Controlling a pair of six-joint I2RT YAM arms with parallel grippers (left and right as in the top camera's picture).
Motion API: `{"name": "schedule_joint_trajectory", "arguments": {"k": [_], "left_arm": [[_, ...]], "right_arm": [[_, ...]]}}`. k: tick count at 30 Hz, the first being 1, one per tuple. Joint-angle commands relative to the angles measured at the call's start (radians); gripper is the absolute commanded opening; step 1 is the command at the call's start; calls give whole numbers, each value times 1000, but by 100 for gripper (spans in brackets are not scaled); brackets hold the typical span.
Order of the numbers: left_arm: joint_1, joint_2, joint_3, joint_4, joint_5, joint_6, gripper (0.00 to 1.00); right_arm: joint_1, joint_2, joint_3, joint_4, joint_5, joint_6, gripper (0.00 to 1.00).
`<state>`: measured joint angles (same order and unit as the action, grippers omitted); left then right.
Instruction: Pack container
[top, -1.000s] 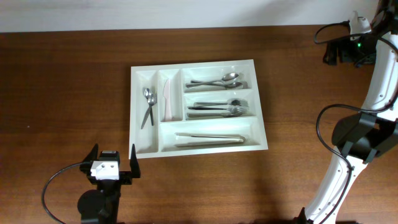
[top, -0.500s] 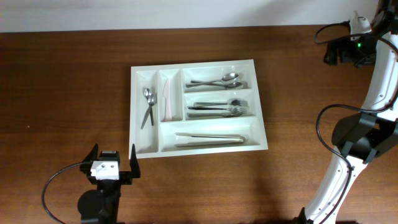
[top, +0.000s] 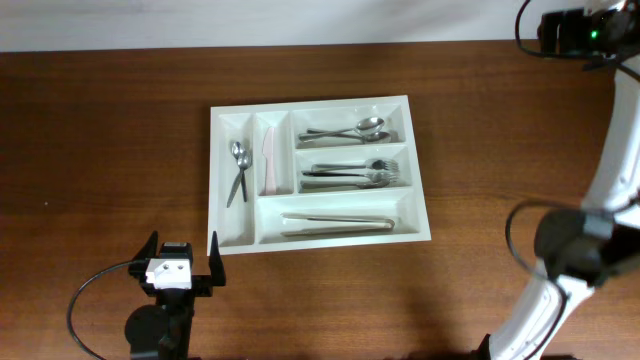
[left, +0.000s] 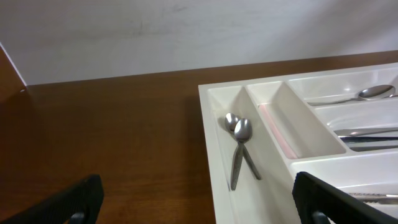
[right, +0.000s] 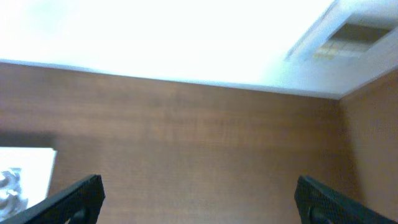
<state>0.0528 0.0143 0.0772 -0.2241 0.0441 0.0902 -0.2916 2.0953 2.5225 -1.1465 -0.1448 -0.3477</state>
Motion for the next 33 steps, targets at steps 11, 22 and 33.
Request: {"name": "schedule_joint_trajectory", "arguments": {"k": [11,22,33], "left_arm": [[2,-9,-8,0,-11,16,99],[2,-9,-8,0,-11,16,99],[2,-9,-8,0,-11,16,99]], "right_arm": [[135,-714,-799,383,-9,2,99],[200,-1307,-1427,640,-132,2,99],[266,-1743,-1928,1035,-188,2,98]]}}
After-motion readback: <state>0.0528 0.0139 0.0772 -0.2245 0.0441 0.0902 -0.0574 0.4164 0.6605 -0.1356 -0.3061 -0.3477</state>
